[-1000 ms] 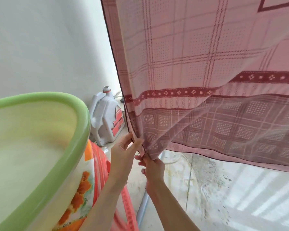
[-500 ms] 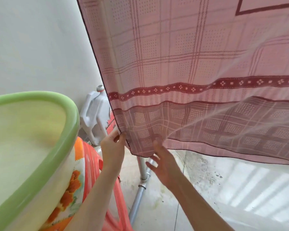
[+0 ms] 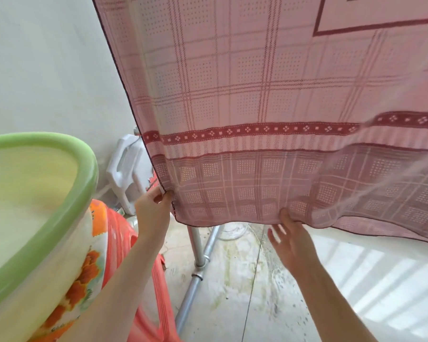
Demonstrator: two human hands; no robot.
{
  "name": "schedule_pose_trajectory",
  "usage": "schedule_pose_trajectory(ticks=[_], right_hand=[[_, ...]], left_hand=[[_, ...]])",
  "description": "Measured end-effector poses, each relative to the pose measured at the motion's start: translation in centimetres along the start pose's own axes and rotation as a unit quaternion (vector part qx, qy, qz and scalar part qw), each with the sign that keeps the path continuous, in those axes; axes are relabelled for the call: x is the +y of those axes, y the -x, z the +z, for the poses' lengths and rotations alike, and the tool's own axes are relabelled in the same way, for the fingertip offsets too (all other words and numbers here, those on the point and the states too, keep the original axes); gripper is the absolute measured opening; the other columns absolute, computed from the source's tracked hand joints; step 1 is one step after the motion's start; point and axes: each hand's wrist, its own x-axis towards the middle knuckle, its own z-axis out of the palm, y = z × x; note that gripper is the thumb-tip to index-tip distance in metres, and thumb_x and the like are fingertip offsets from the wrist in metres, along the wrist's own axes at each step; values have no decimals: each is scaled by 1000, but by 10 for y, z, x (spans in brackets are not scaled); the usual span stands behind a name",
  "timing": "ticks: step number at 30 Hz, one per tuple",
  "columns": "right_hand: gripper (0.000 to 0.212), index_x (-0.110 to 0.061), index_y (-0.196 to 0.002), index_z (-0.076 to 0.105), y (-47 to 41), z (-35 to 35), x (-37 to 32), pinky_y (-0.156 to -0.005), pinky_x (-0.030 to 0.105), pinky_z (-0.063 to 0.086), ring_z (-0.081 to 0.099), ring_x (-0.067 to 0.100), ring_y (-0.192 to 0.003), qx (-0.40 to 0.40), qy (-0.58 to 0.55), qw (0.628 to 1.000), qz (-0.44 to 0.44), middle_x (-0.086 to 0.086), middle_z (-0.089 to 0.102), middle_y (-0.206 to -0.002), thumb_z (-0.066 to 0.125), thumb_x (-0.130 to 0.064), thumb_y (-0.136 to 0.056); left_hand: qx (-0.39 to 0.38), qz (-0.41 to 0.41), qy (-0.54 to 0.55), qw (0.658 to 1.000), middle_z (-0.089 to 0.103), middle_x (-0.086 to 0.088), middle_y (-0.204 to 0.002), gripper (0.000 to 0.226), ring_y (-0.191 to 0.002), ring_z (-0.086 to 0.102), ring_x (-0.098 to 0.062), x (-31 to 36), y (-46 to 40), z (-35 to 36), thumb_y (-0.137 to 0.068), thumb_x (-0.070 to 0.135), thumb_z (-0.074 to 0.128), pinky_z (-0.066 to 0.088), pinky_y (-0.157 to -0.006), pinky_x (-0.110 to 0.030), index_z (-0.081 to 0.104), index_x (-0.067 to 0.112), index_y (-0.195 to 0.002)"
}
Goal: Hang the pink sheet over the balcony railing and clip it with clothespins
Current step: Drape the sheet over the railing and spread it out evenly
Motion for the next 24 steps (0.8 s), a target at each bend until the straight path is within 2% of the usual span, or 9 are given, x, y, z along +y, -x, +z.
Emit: schedule_pose_trajectory(ticks=[1, 3, 7, 12, 16, 18, 20, 22, 24], right_hand=[[6, -21, -89, 61, -1, -1, 7, -73, 28, 44, 58, 12, -89, 2, 7, 1000, 2, -7, 64, -90, 57, -18, -90], [5, -22, -90, 61, -1, 3, 15, -75, 28, 44, 57, 11, -93, -5, 6, 1000, -5, -9, 65, -91, 57, -19, -90], [19, -13, -107, 59, -3, 6, 26, -84, 27, 45, 55, 11, -114, -19, 0, 1000, -10, -5, 65, -115, 57, -23, -90], [12, -16, -99, 63, -6, 13, 33, -86, 30, 46, 60, 11, -104, -17, -74, 997, 7, -4, 68, -101, 57, -13, -89], [16, -13, -104, 63, -8, 16, 34, -81, 31, 48, 63, 12, -102, -11, -103, 994, 16, -1, 69, -104, 57, -11, -89], [16, -10, -102, 65, -8, 16, 33, -83, 31, 50, 65, 14, -100, -18, -130, 991, 15, 1, 72, -101, 58, -10, -87], [17, -8, -102, 66, -9, 17, 32, -87, 31, 50, 67, 16, -100, -30, -145, 989, 8, 3, 74, -100, 59, -9, -86], [19, -5, -102, 66, -10, 17, 29, -91, 32, 50, 68, 17, -101, -38, -143, 989, -2, 6, 73, -104, 60, -9, -84], [24, -4, -102, 67, -12, 18, 27, -93, 33, 49, 67, 18, -103, -43, -145, 988, -10, 8, 72, -107, 64, -10, -79]], left_hand=[[1, 0, -2, 1000, 58, -3, -69, 27, -67, 45, -12, -1, -1, 0, -84, 1, 57, 37, -64, -29, 65, 23, -70], [9, -9, -4, 1000, 55, -8, -72, 21, -71, 43, -16, -3, -4, 0, -84, 1, 57, 34, -66, -32, 65, 18, -74], [11, -22, 16, 1000, 60, -7, -77, 23, -74, 46, -16, -5, -10, 0, -83, -2, 54, 39, -70, -33, 67, 16, -78], [3, -38, 20, 999, 58, -8, -79, 18, -75, 45, -16, -14, -18, 1, -81, -5, 52, 38, -70, -33, 65, 6, -77], [-24, -76, 35, 996, 54, -13, -79, 12, -76, 46, -22, -30, -17, 1, -76, -9, 46, 39, -73, -37, 57, -14, -80], [-58, -110, 67, 990, 57, -15, -79, 8, -77, 51, -25, -40, -7, -1, -79, -9, 51, 43, -78, -39, 58, -11, -79], [-82, -127, 91, 984, 61, -12, -76, 9, -78, 53, -22, -48, 1, -3, -83, 1, 59, 44, -81, -37, 64, 1, -76], [-92, -125, 100, 983, 67, 1, -72, 13, -76, 55, -15, -51, 1, -3, -84, 8, 60, 46, -80, -31, 68, 11, -74], [-85, -118, 104, 984, 69, 10, -66, 15, -70, 56, -9, -53, -2, 0, -85, 9, 59, 47, -78, -27, 70, 13, -75]])
